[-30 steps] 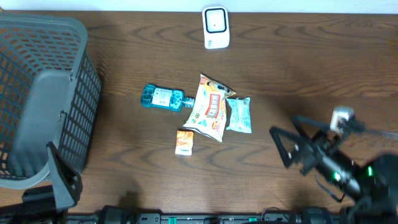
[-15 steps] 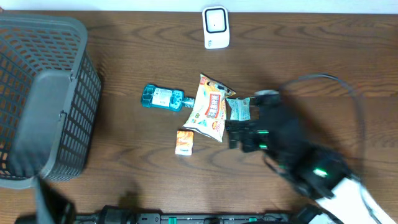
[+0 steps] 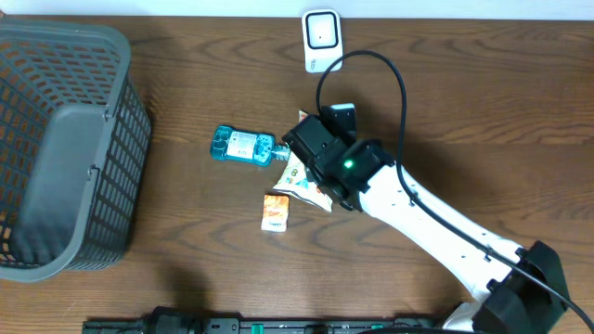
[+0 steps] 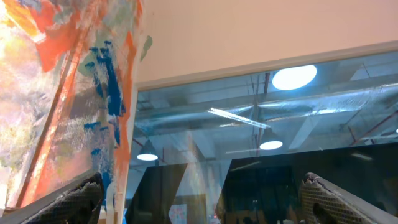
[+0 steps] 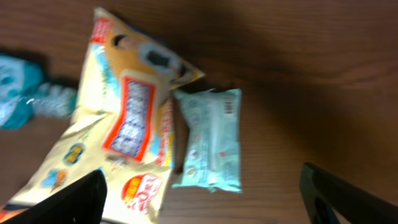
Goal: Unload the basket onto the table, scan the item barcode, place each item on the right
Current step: 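Grasp the green pack with the right gripper and lift it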
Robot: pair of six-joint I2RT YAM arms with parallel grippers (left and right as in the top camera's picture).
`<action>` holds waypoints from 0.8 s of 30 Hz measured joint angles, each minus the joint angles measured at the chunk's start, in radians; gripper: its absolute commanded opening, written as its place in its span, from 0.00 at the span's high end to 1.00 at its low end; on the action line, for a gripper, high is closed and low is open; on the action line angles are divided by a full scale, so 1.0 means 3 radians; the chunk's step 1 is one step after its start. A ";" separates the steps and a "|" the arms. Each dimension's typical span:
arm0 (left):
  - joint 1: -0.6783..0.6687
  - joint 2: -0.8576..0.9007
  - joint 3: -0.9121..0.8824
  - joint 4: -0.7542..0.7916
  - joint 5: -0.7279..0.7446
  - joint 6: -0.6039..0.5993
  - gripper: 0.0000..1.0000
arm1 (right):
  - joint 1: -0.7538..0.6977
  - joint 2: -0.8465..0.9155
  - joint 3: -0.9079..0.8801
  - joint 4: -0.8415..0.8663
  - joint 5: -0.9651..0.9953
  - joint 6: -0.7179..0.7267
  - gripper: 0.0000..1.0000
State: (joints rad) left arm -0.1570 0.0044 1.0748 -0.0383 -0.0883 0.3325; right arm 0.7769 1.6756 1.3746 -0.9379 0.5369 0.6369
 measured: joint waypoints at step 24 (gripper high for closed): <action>0.0000 0.0000 0.0000 -0.0071 0.0001 0.0000 0.00 | -0.0295 0.1205 0.0027 -0.0165 0.0122 0.0289 0.15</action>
State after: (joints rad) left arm -0.1570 0.0044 1.0748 -0.0597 -0.0879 0.3325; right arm 0.6884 2.0373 1.3827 -0.9874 0.5735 0.7235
